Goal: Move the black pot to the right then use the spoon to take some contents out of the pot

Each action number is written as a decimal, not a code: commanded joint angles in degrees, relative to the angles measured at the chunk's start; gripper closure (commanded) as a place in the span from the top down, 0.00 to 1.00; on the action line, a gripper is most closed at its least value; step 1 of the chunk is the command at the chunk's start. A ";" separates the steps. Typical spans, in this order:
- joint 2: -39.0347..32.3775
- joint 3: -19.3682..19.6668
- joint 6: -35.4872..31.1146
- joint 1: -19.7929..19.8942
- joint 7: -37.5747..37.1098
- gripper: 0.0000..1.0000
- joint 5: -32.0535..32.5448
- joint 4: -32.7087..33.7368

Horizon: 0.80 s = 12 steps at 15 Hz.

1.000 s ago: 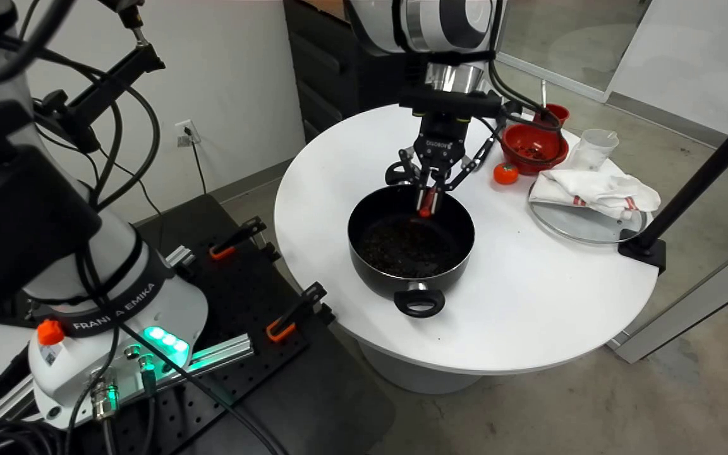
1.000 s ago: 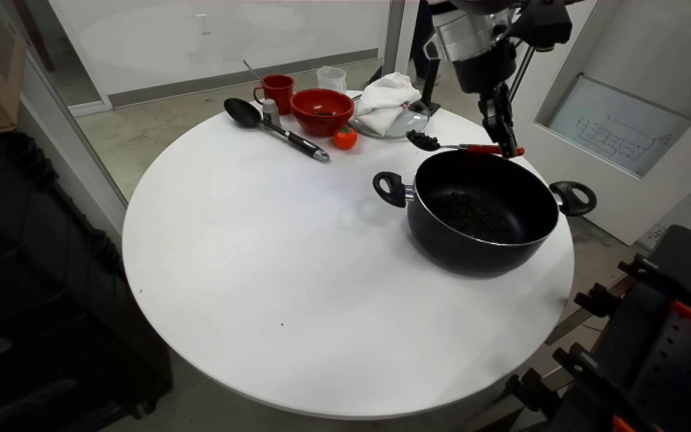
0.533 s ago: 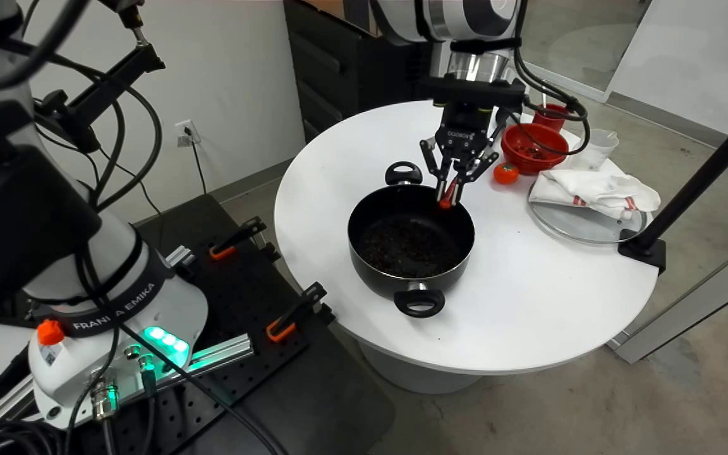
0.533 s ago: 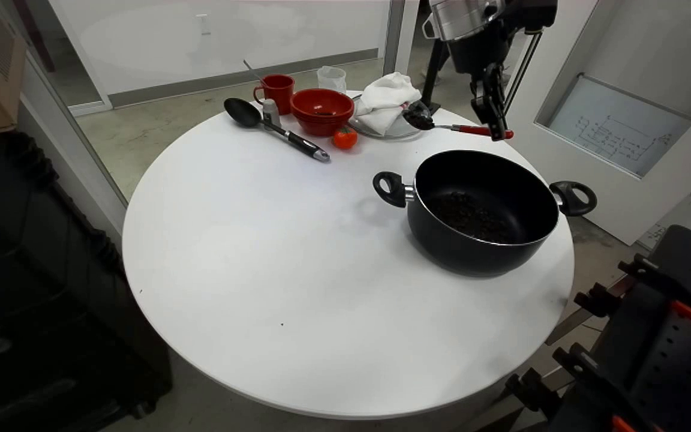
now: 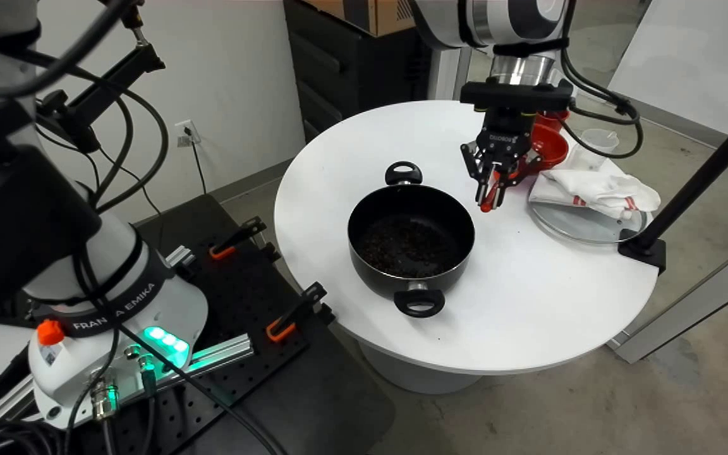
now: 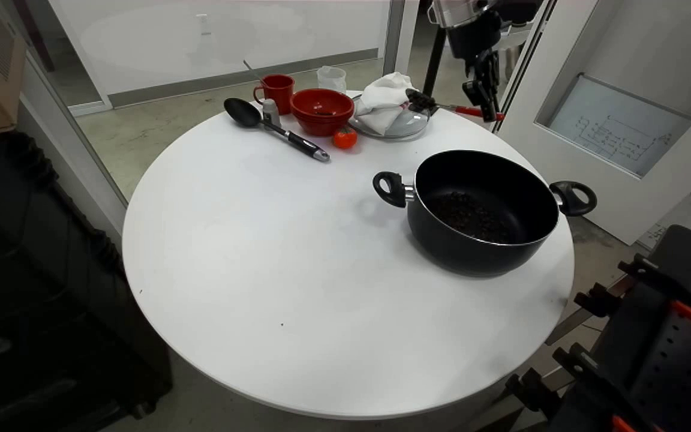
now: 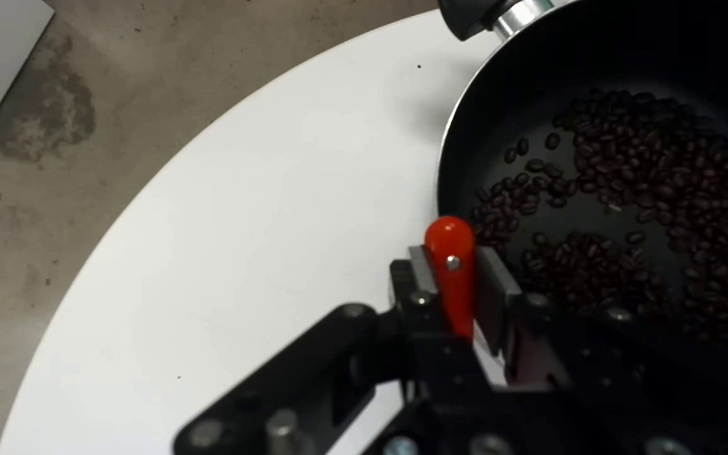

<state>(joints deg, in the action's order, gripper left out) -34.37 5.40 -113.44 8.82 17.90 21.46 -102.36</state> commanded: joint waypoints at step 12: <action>-13.63 3.06 4.29 2.51 -2.26 0.05 -0.58 17.29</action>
<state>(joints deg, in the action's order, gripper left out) -44.27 7.93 -111.06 11.26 16.31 21.46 -89.34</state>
